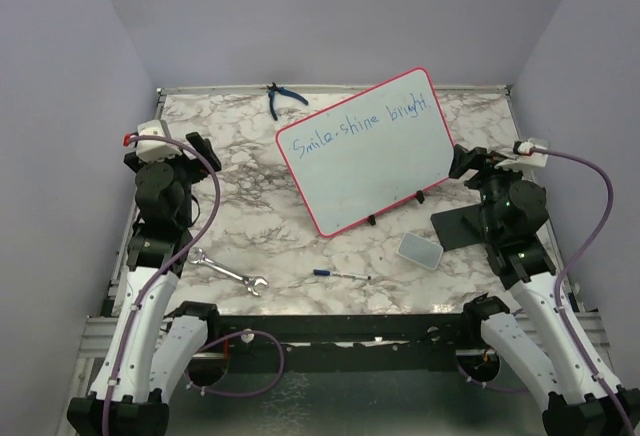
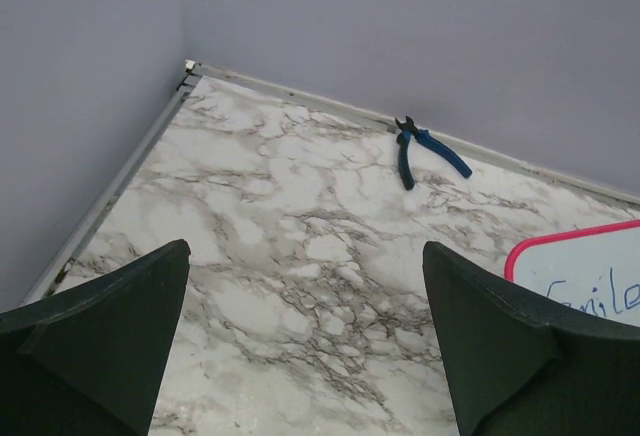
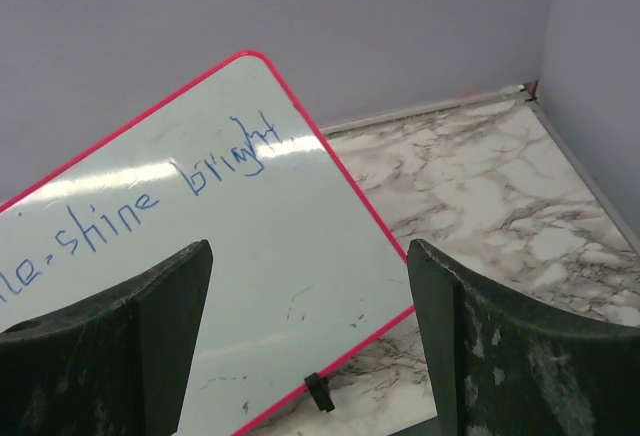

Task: Write a sentence on the whiteboard
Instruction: Reset both arms

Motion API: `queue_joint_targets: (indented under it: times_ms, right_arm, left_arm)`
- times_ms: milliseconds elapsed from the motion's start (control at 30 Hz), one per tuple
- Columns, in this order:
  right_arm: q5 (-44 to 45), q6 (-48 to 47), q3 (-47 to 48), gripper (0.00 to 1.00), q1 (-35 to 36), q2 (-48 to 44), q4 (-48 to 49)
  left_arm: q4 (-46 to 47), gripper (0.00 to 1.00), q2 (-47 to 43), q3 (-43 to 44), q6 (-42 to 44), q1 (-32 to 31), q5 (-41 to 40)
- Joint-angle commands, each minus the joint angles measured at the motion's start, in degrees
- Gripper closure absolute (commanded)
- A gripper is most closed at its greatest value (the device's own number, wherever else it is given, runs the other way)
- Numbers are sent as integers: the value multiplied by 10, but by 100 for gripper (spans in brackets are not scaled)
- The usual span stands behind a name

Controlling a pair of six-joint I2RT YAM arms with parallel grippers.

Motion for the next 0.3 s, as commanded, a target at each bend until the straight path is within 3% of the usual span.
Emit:
queue_joint_targets:
  times_ms: [0,267]
  right_arm:
    - [46,-39,-21,18,-1,-4,47]
    - [48,-37,-8,18,-1,-4,29]
  left_arm:
    - [12,1,-15,-24,21,2,-54]
    - [6,1,-23,-20,12,2,-55]
